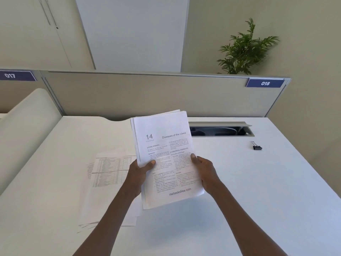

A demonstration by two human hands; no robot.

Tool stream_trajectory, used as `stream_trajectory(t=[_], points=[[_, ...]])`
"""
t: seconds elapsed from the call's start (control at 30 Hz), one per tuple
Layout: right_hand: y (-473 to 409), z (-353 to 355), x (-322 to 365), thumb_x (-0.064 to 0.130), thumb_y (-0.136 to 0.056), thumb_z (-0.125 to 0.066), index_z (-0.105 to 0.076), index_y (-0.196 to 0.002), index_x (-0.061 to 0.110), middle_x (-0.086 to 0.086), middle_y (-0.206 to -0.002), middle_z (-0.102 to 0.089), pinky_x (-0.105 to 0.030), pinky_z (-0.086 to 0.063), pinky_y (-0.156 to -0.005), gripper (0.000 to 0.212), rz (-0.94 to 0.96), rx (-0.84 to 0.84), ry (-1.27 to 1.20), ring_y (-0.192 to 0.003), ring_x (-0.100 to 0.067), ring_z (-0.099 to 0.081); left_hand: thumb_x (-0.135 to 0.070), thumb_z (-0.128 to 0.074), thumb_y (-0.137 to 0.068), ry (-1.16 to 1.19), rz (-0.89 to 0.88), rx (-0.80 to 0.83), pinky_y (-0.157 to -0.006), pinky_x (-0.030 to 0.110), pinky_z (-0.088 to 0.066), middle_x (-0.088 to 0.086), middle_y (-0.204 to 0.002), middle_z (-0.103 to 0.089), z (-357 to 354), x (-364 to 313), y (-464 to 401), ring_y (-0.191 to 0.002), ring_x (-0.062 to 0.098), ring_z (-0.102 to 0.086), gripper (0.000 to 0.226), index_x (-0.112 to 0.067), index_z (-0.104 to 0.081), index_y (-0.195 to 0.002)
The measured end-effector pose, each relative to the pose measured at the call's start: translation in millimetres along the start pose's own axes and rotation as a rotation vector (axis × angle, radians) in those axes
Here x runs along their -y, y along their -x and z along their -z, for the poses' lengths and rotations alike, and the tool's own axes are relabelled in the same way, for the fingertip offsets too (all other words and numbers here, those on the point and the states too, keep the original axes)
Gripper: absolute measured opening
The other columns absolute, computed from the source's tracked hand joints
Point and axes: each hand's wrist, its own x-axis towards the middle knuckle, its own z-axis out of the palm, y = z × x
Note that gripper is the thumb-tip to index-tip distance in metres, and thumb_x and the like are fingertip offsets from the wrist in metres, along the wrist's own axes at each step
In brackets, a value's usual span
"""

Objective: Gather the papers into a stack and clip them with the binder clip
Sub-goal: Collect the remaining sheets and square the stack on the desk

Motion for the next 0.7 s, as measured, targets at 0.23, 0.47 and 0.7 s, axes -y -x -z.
stream_trajectory(t=[0.23,0.47,0.7], points=[[-2,-28,-18,0.044,-0.103,-0.042,-0.072,-0.096,0.004,-0.013,-0.092,-0.077,-0.041,-0.053,-0.075,0.051,-0.312,-0.054,-0.253,-0.086,-0.033,-0.070,-0.004,-0.069,-0.087,0.026,-0.006,-0.066,-0.093,0.054,-0.054,0.015,-0.118,-0.072,46,-8,-8,-0.108,0.038,-0.068,0.036,-0.004,-0.065,-0.123],[-11,-79,-51,0.000,-0.089,-0.050,-0.073,-0.078,0.018,0.001,-0.077,-0.073,-0.029,-0.053,-0.072,0.030,-0.115,-0.010,0.242,-0.075,-0.018,-0.067,-0.004,-0.068,-0.088,0.054,-0.048,-0.159,-0.089,0.048,-0.055,0.011,-0.118,-0.073,90,-26,-23,-0.106,0.032,-0.070,0.036,-0.007,-0.065,-0.124],[-19,-161,-62,0.033,-0.083,-0.074,-0.065,-0.124,0.019,0.007,-0.125,-0.066,-0.030,-0.046,-0.098,0.045,0.232,0.221,0.804,-0.115,-0.012,-0.057,-0.009,-0.072,-0.087,0.026,-0.078,-0.308,-0.091,0.047,-0.055,0.006,-0.119,-0.072,133,-41,-43,-0.105,0.028,-0.070,0.038,-0.013,-0.065,-0.124]])
